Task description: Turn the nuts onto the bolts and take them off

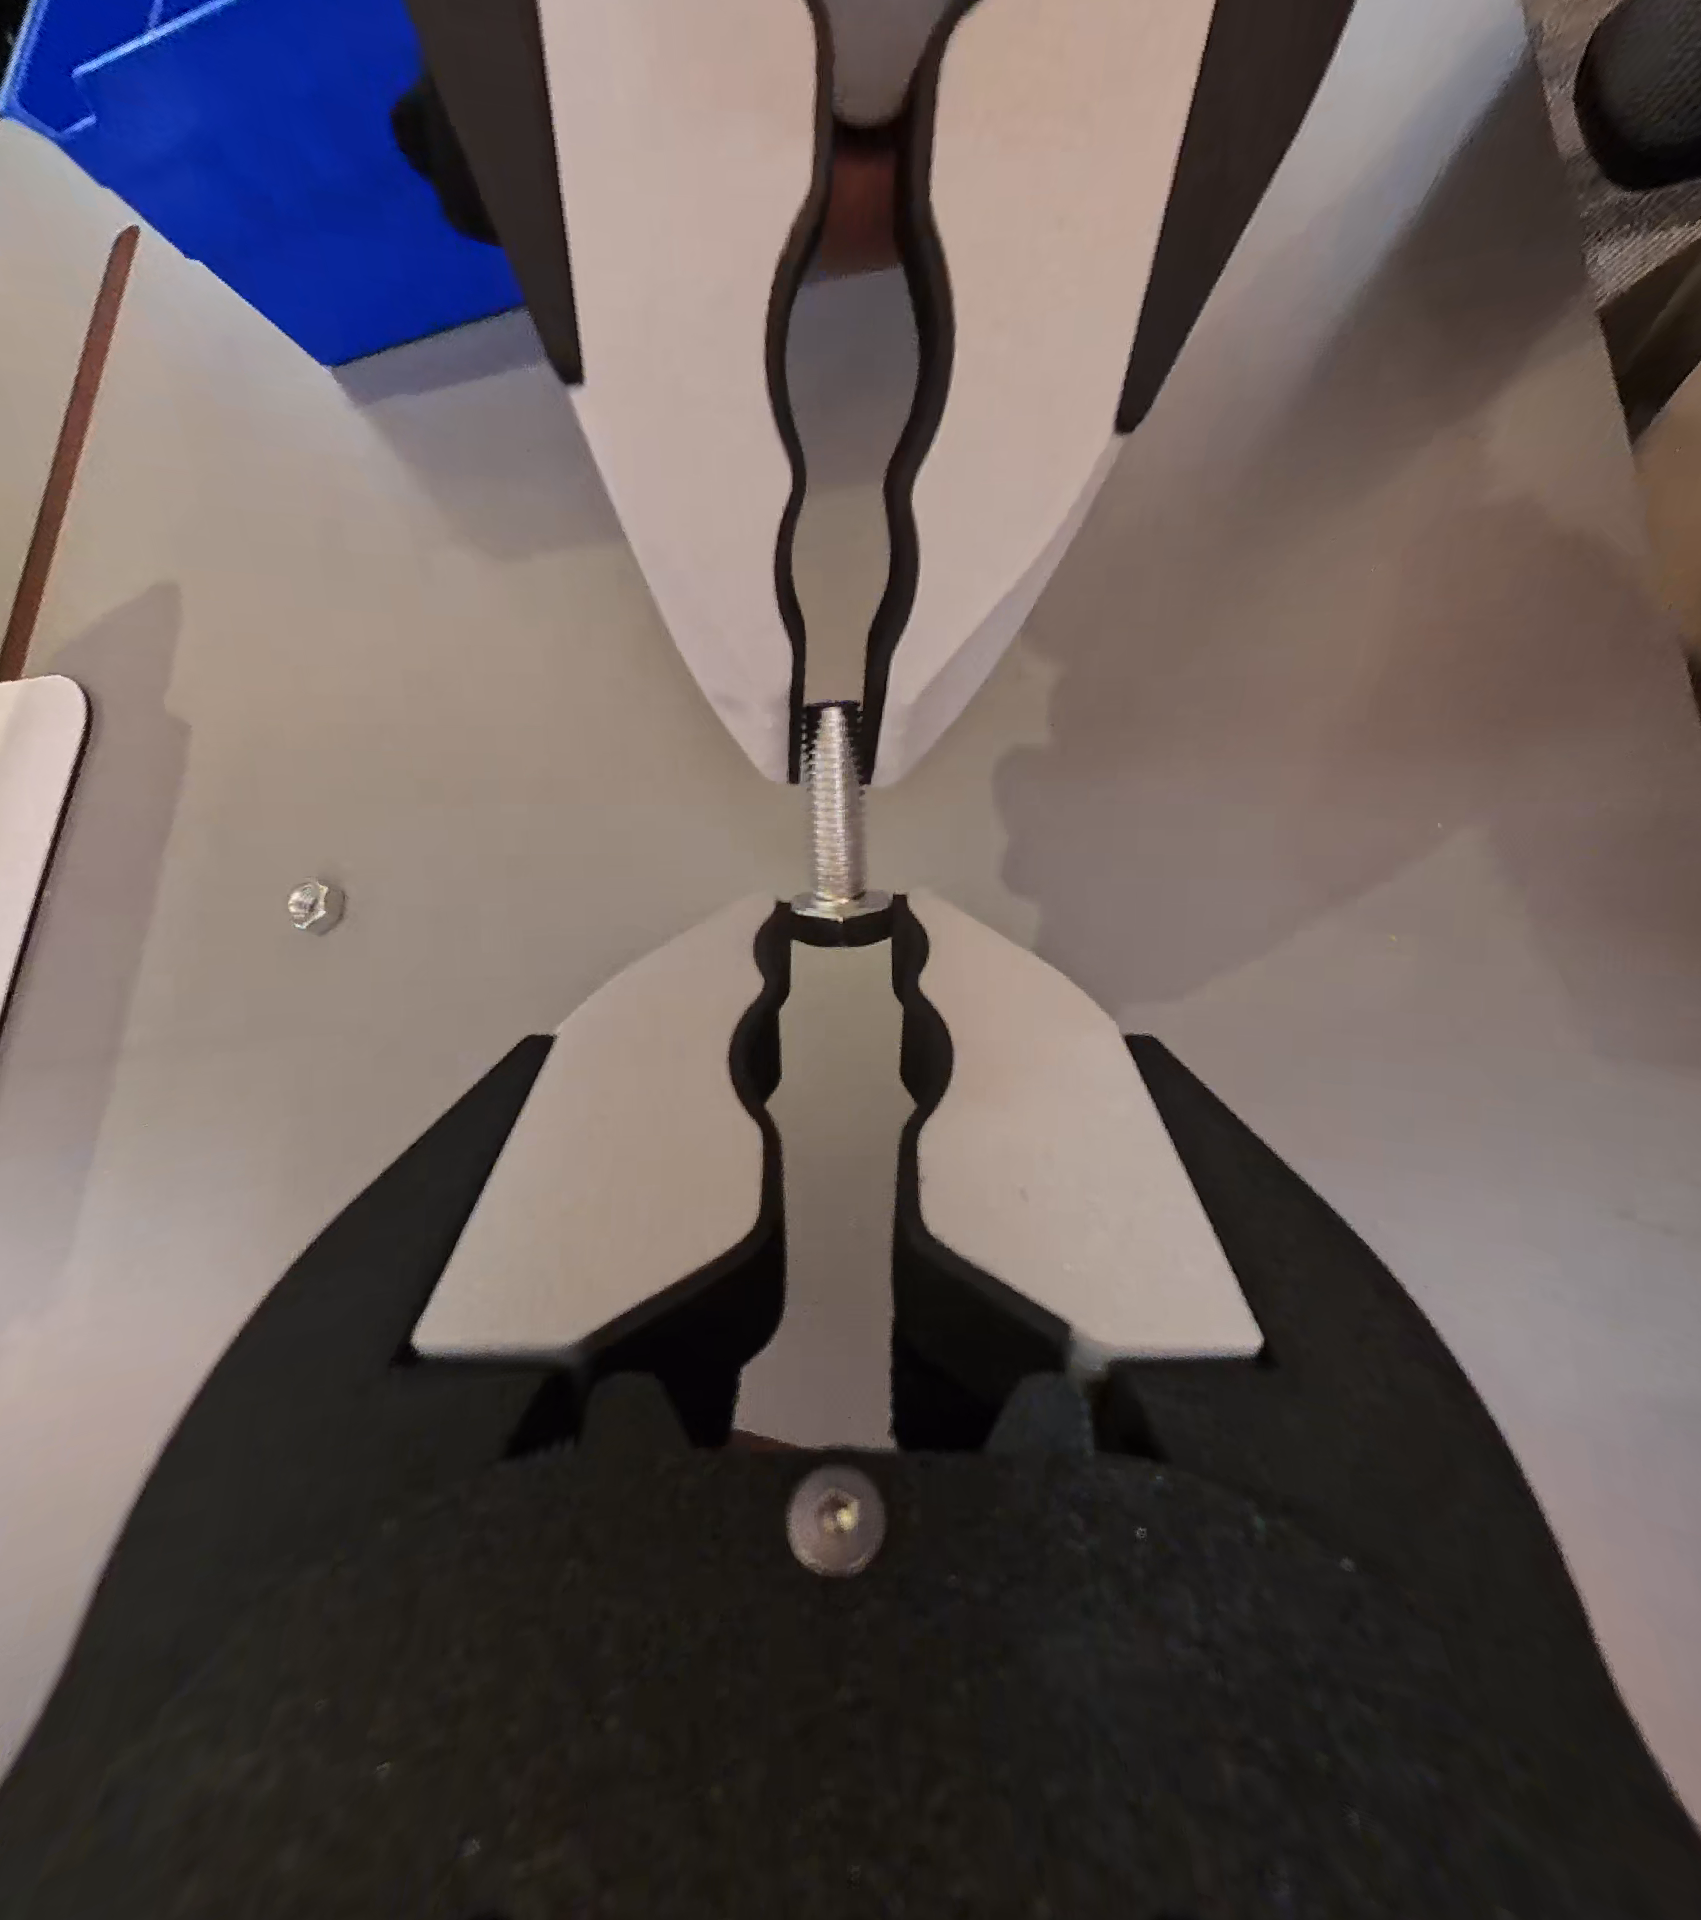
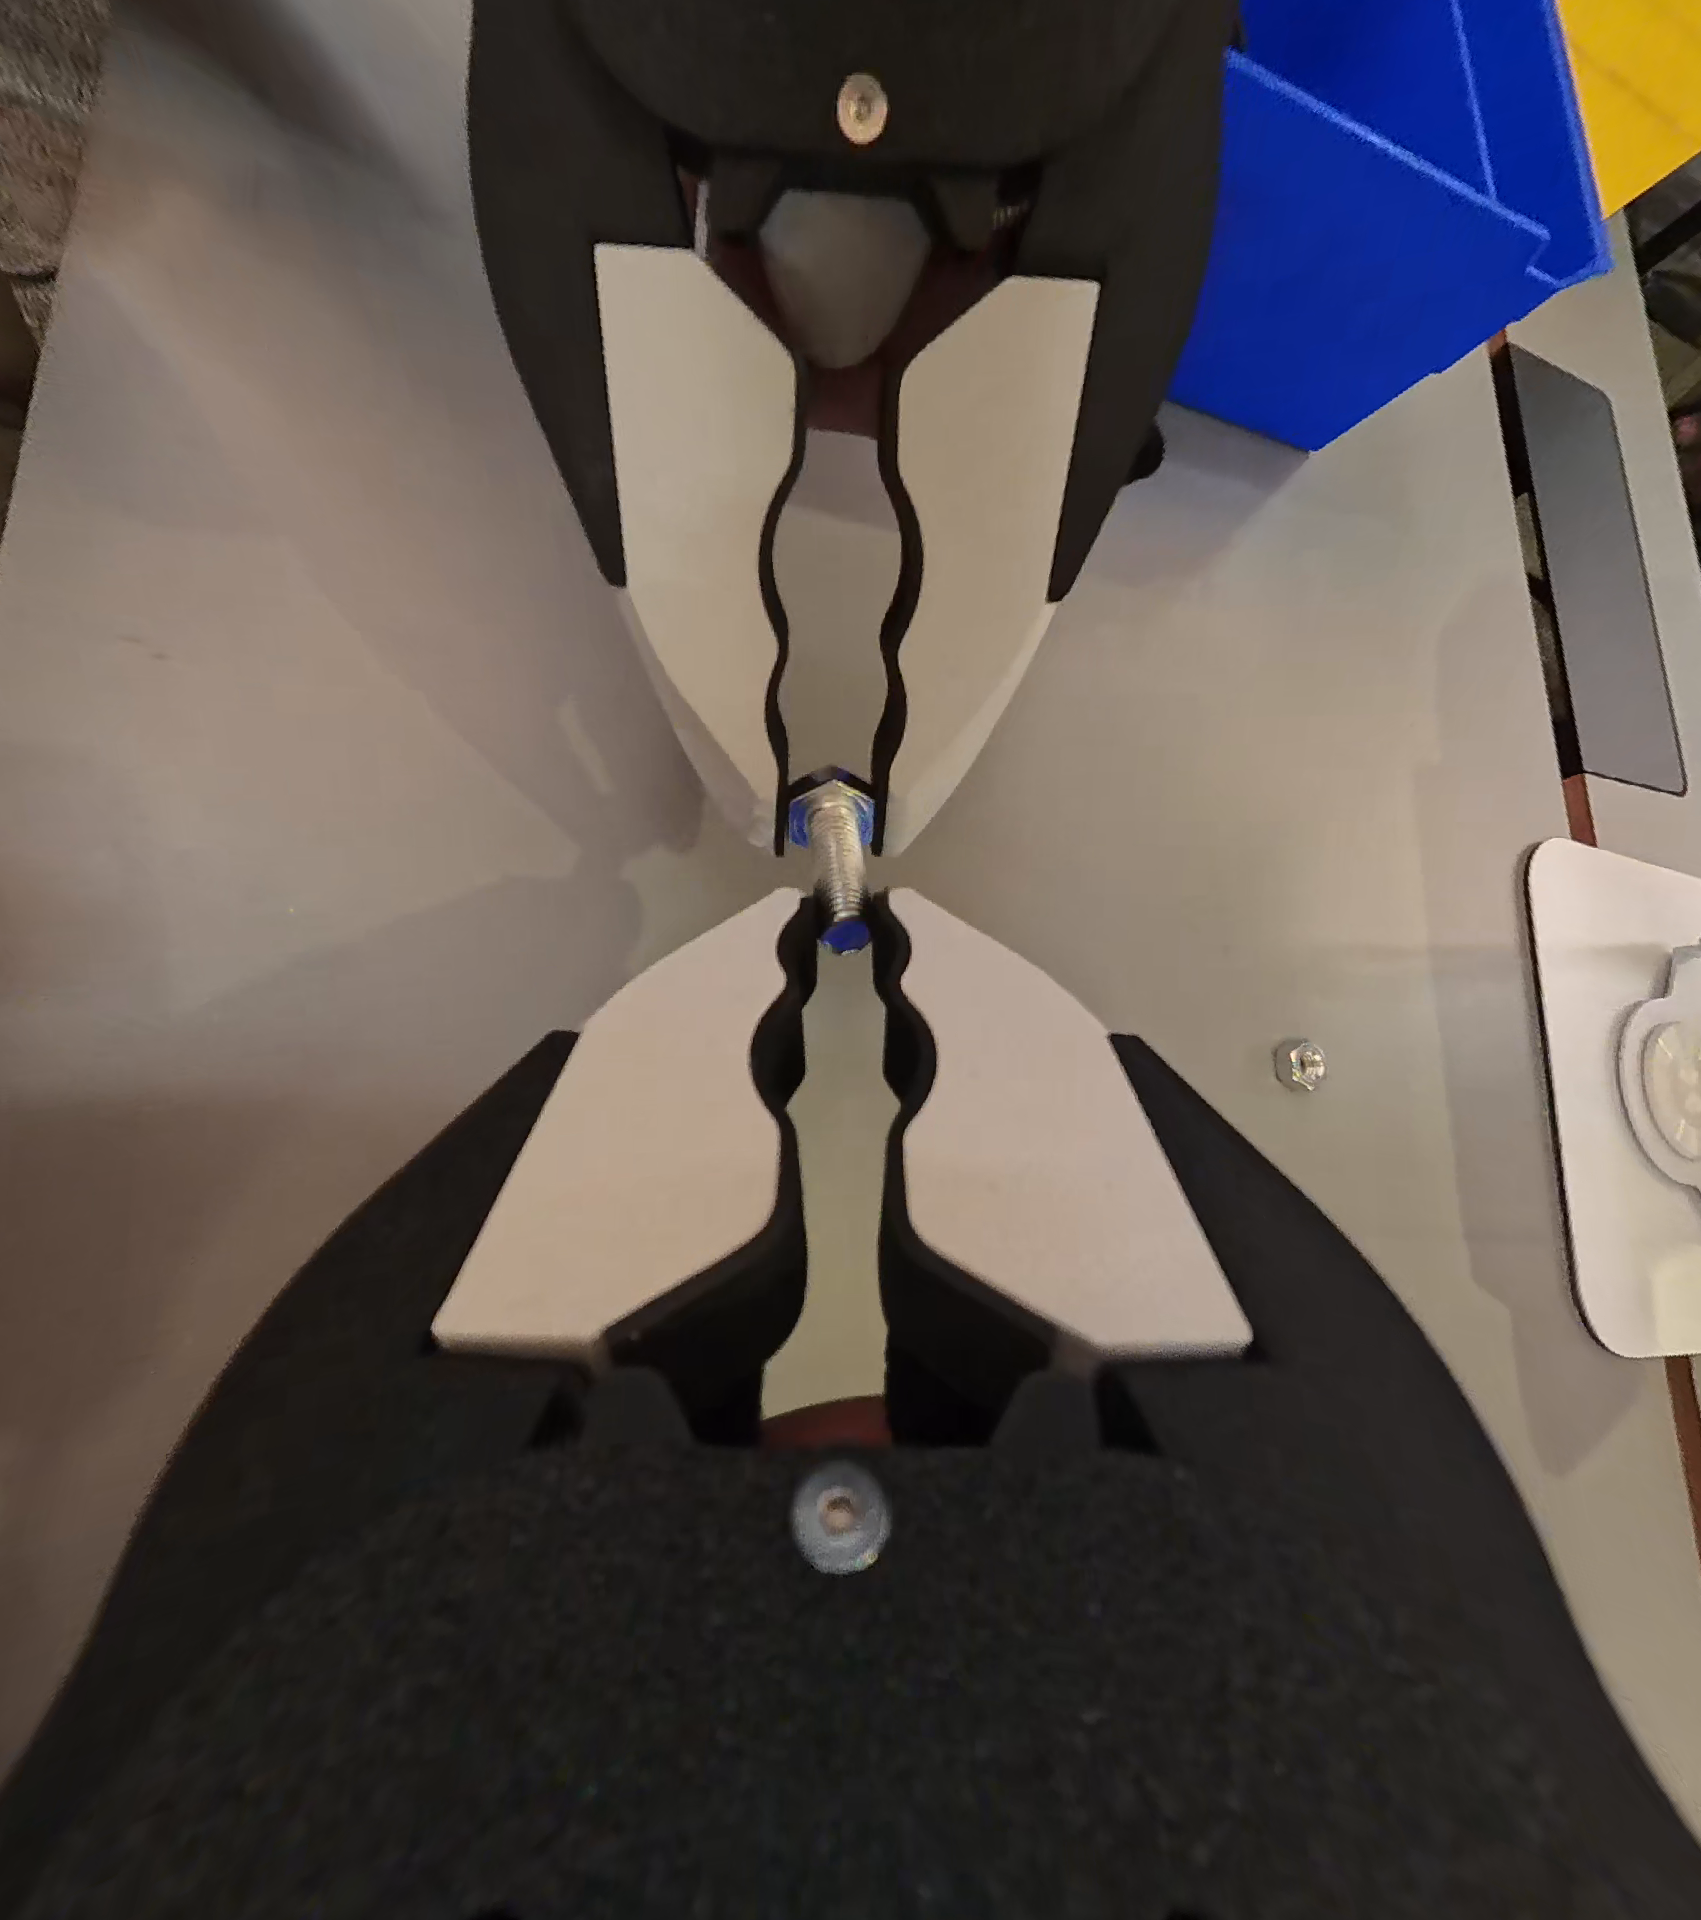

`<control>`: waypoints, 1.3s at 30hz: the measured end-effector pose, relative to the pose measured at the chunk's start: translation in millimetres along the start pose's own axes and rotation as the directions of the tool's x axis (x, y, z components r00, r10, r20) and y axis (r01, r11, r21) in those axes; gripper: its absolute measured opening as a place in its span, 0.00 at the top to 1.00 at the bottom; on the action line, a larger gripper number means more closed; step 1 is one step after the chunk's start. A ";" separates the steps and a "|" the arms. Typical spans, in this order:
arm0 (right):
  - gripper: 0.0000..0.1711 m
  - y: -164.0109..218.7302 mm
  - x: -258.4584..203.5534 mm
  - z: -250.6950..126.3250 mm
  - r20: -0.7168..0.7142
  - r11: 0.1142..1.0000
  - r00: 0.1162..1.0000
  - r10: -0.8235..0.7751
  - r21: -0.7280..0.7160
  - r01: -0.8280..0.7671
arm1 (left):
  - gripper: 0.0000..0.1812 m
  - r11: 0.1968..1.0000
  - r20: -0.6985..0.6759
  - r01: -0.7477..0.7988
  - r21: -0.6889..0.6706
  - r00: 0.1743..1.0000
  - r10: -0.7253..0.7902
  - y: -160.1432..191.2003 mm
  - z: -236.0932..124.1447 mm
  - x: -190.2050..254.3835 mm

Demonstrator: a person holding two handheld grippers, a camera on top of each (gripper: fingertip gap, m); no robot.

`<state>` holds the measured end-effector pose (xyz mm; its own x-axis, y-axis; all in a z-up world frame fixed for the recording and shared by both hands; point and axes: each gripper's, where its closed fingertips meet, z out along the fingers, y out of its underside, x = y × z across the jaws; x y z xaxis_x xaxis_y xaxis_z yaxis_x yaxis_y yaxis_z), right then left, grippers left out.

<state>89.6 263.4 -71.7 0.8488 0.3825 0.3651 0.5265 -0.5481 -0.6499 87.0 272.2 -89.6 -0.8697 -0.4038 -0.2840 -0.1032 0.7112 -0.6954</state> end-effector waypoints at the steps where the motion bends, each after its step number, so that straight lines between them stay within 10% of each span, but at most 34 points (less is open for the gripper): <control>1: 0.94 -0.3 1.5 -0.3 -0.003 1.000 1.000 0.012 0.010 -0.012 | 0.90 1.000 0.001 0.006 0.013 1.000 -0.006 -0.5 0.2 -1.2; 8: 0.87 -7.2 36.1 -13.9 -0.080 0.939 0.978 0.194 0.302 -0.162 | 0.90 0.943 0.000 0.171 0.286 0.984 -0.178 -15.5 -11.3 -29.2; 14: 0.84 28.9 87.7 -19.5 0.055 0.630 0.783 0.619 0.561 -0.537 | 0.90 0.683 -0.151 0.413 0.603 0.899 -0.411 -20.9 -27.7 -52.5; 18: 0.83 69.7 107.7 -9.1 -0.096 0.594 0.637 0.765 0.487 -0.640 | 0.90 0.630 -0.147 0.444 0.638 0.873 -0.466 -15.4 -26.5 -59.0; 31: 0.81 112.0 139.5 51.6 -0.514 0.758 0.640 0.571 0.030 -0.651 | 0.90 0.564 -0.134 0.469 0.679 0.836 -0.532 -6.2 -40.0 -76.4; 39: 0.79 128.8 166.0 93.0 -0.494 0.581 0.490 0.719 0.039 -0.813 | 0.90 0.551 -0.122 0.465 0.693 0.829 -0.545 -2.4 -50.6 -81.0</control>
<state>293.8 325.4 -156.7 0.8180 -0.5738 0.0408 -0.3860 -0.6001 -0.7006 133.2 332.3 -31.5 -0.7238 -0.6525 0.2245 -0.1262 -0.1946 -0.9727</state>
